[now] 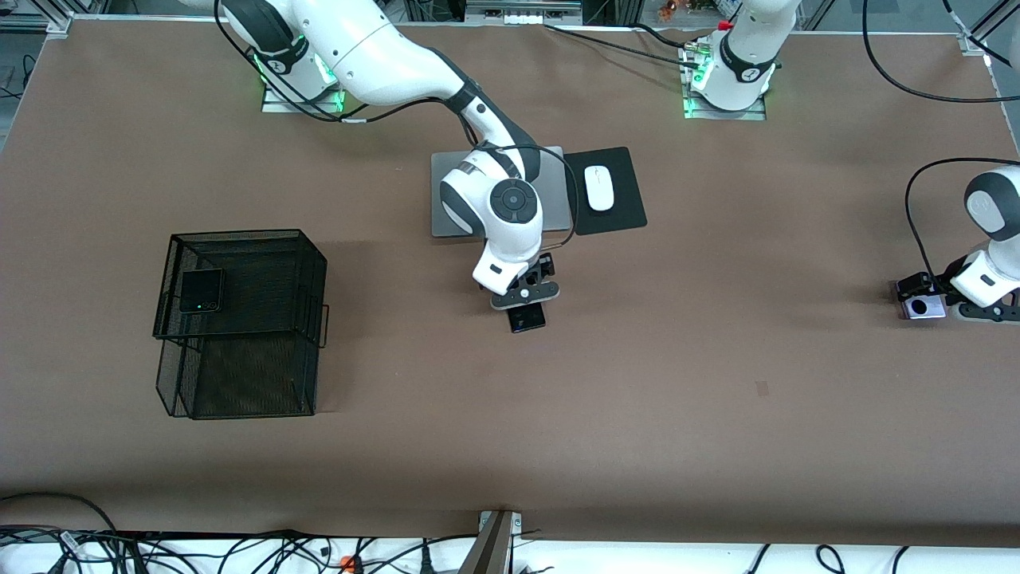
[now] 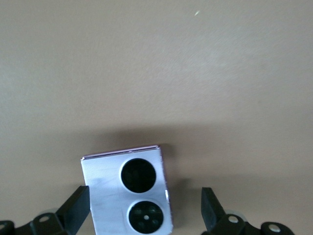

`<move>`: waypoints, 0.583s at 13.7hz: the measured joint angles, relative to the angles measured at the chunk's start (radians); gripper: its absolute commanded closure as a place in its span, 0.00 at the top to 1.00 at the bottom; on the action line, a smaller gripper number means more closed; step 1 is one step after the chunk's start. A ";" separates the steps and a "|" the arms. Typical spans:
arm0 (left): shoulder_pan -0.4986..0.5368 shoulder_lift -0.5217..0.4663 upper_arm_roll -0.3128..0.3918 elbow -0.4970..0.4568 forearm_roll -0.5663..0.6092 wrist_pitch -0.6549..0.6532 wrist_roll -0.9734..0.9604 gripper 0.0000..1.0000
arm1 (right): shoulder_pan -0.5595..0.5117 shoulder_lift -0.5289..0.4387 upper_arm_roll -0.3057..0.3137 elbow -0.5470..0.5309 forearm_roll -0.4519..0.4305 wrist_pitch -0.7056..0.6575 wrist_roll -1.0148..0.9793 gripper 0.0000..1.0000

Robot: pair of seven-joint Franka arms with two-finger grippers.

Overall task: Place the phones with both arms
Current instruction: 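Grasp the slab phone with the right gripper while the left grasps the white phone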

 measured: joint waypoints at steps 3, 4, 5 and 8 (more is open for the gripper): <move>0.011 0.039 0.000 0.035 0.000 0.002 0.027 1.00 | 0.003 0.018 0.011 0.000 -0.011 0.019 0.012 1.00; 0.016 0.054 0.000 0.046 0.000 0.002 0.031 1.00 | 0.004 0.024 0.011 0.000 -0.016 0.021 0.014 1.00; 0.019 0.065 0.000 0.054 0.000 0.002 0.035 1.00 | 0.004 0.030 0.011 0.000 -0.018 0.024 0.015 1.00; 0.024 0.076 0.000 0.065 0.000 0.002 0.036 1.00 | 0.002 0.035 0.011 0.000 -0.020 0.028 0.023 0.82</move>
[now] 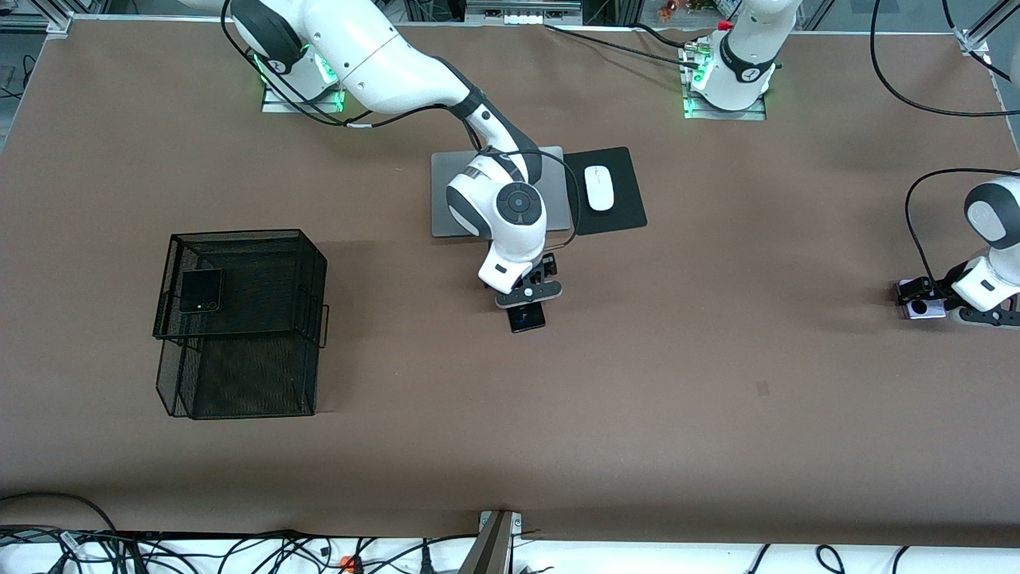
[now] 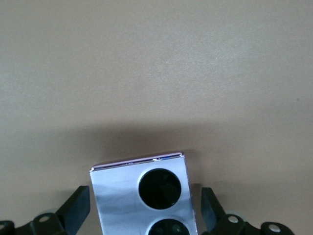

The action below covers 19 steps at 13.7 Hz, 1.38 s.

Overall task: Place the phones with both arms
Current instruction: 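Grasp the slab phone with the right gripper while the left grasps the white phone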

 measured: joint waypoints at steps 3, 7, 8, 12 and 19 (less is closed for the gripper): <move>0.014 0.016 0.000 0.003 0.000 0.000 0.000 1.00 | -0.002 -0.004 0.000 0.004 -0.001 -0.001 0.010 0.03; 0.017 0.023 -0.003 0.012 0.000 0.000 0.003 0.47 | -0.003 -0.003 0.000 0.005 -0.001 0.001 0.011 0.00; 0.016 0.024 -0.004 0.016 0.000 0.001 0.003 0.47 | -0.003 -0.004 0.000 0.008 -0.001 -0.001 0.011 0.00; 0.014 0.025 -0.018 0.032 0.000 -0.003 0.004 0.50 | -0.015 -0.058 -0.001 0.039 -0.001 -0.113 0.012 0.00; -0.151 -0.035 -0.044 0.258 0.000 -0.430 -0.017 0.57 | -0.099 -0.304 -0.005 0.049 0.002 -0.385 0.008 0.00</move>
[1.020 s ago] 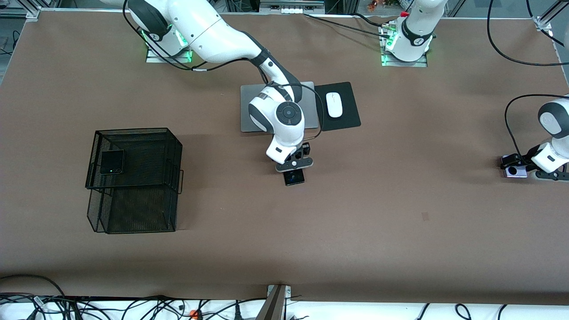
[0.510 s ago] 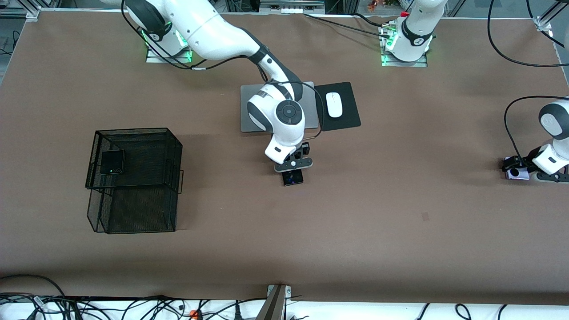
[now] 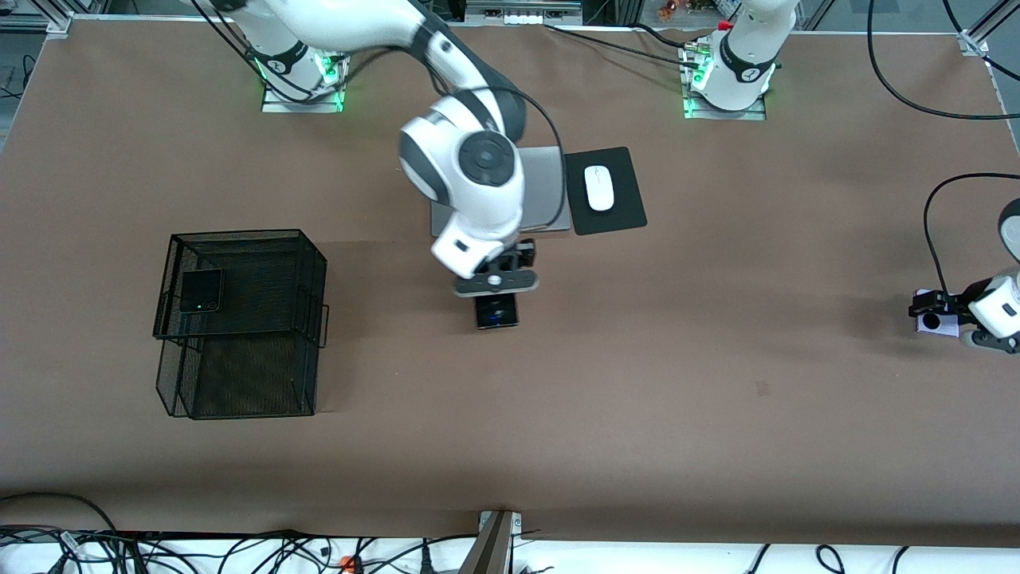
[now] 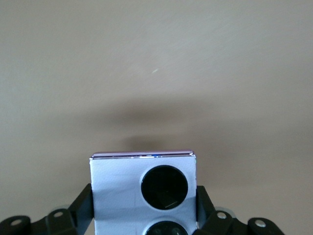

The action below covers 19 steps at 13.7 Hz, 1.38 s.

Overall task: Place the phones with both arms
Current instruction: 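Grasp the slab phone with the right gripper while the left grasps the white phone, then carry the slab phone to the basket while the left gripper carries the white phone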

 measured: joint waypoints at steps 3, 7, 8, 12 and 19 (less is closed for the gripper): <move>-0.116 -0.005 -0.001 0.113 0.000 -0.196 -0.061 0.55 | -0.068 -0.108 -0.035 -0.105 0.003 -0.044 -0.061 0.00; -0.275 -0.002 -0.006 0.149 -0.001 -0.250 -0.159 0.51 | -0.104 -0.290 -0.219 -0.410 0.059 0.059 -0.258 0.00; -0.323 0.001 -0.007 0.148 -0.007 -0.250 -0.191 0.50 | -0.108 -0.345 -0.264 -0.503 0.063 0.103 -0.306 0.00; -0.505 0.027 -0.009 0.148 -0.153 -0.229 -0.300 0.50 | -0.111 -0.503 -0.439 -0.792 0.067 0.242 -0.500 0.00; -0.869 0.116 -0.009 0.145 -0.199 0.111 -0.812 0.51 | -0.110 -0.488 -0.477 -0.929 0.093 0.392 -0.552 0.00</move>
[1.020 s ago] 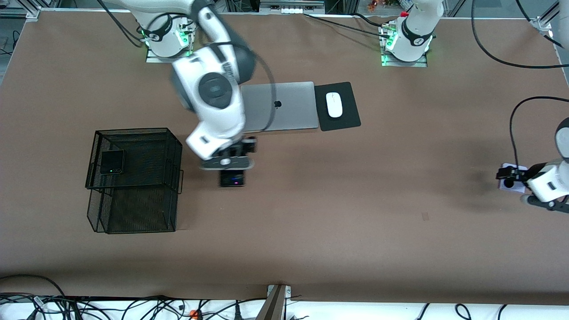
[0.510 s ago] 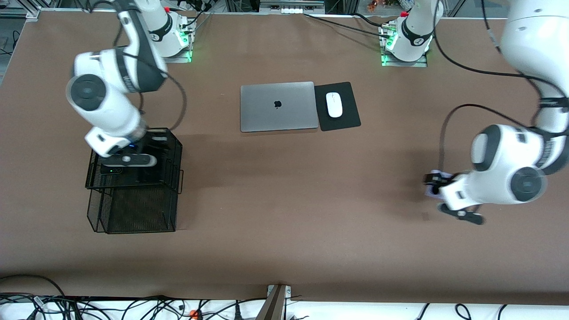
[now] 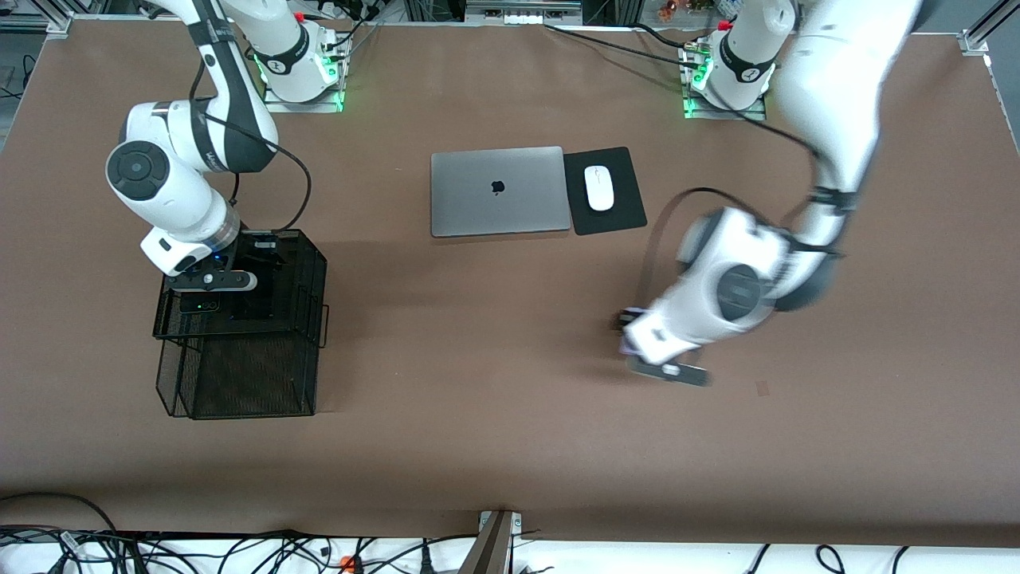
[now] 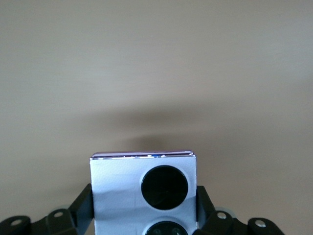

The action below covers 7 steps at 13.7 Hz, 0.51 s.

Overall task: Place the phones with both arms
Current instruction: 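Carry the slab phone to the basket while the left gripper carries the white phone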

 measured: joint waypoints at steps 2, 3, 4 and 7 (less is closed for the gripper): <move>-0.099 0.055 0.005 -0.001 0.000 0.114 -0.149 0.52 | -0.001 0.019 0.000 0.000 0.015 0.016 0.000 0.27; -0.137 0.080 0.009 0.000 0.000 0.151 -0.206 0.52 | -0.002 0.028 -0.001 0.000 0.017 0.024 0.000 0.89; -0.167 0.101 0.012 0.001 0.000 0.173 -0.250 0.52 | -0.004 0.036 -0.002 0.002 0.018 0.030 0.000 1.00; -0.232 0.151 0.015 0.001 0.000 0.248 -0.322 0.78 | -0.011 0.035 -0.003 0.023 0.019 0.024 0.000 1.00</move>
